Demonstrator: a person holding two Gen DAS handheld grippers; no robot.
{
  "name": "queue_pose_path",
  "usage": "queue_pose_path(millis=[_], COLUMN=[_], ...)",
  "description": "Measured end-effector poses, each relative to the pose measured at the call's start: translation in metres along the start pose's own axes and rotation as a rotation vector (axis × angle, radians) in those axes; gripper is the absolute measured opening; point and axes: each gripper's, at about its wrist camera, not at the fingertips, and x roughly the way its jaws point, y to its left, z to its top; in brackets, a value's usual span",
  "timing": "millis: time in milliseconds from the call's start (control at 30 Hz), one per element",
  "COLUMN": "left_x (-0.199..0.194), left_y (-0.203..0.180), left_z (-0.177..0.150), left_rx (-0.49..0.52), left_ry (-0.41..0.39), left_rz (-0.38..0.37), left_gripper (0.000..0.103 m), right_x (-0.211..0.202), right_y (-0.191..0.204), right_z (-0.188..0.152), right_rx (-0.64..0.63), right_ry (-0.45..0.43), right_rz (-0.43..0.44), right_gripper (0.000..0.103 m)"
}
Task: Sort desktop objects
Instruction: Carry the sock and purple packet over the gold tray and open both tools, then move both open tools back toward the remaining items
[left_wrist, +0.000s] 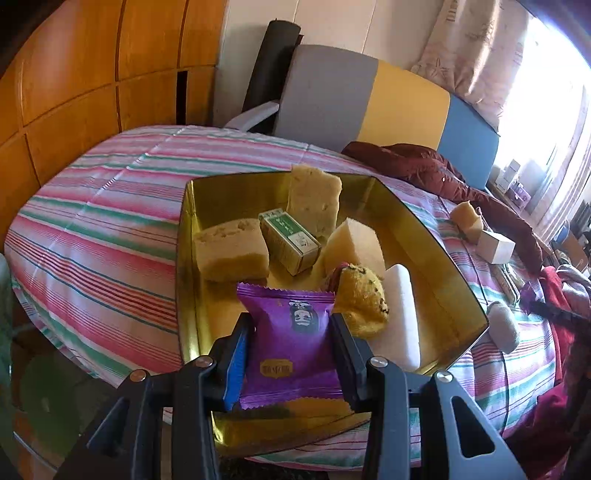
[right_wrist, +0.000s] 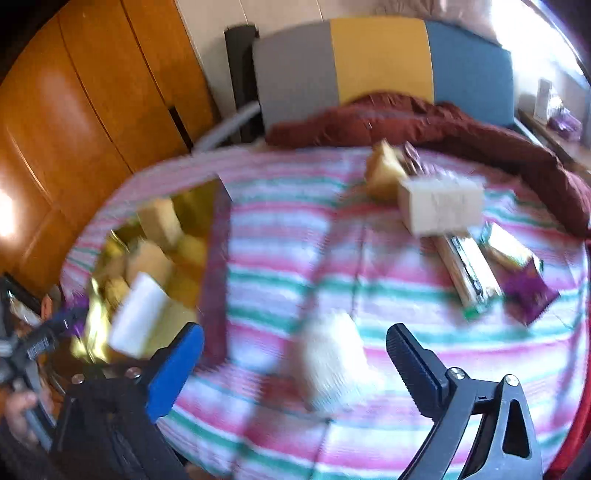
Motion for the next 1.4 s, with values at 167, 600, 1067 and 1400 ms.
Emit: queue_pose_path(millis=[167, 600, 1067, 1400], left_x=[0.006, 0.014, 0.005, -0.003], left_y=[-0.006, -0.003, 0.004, 0.012], left_z=[-0.002, -0.006, -0.004, -0.002], left_rx=[0.027, 0.027, -0.007, -0.032], left_ry=[0.023, 0.057, 0.032, 0.016], left_rz=[-0.002, 0.009, -0.009, -0.006], left_gripper=[0.042, 0.043, 0.043, 0.049], right_x=[0.026, 0.032, 0.001, 0.022], right_y=[0.000, -0.003, 0.089, 0.156], right_z=[-0.017, -0.012, 0.030, 0.034], right_rx=[-0.097, -0.068, -0.137, -0.198], right_ry=[0.086, 0.067, -0.072, -0.059], right_rz=[-0.109, -0.102, 0.143, 0.243], right_gripper=[0.100, 0.052, 0.053, 0.093])
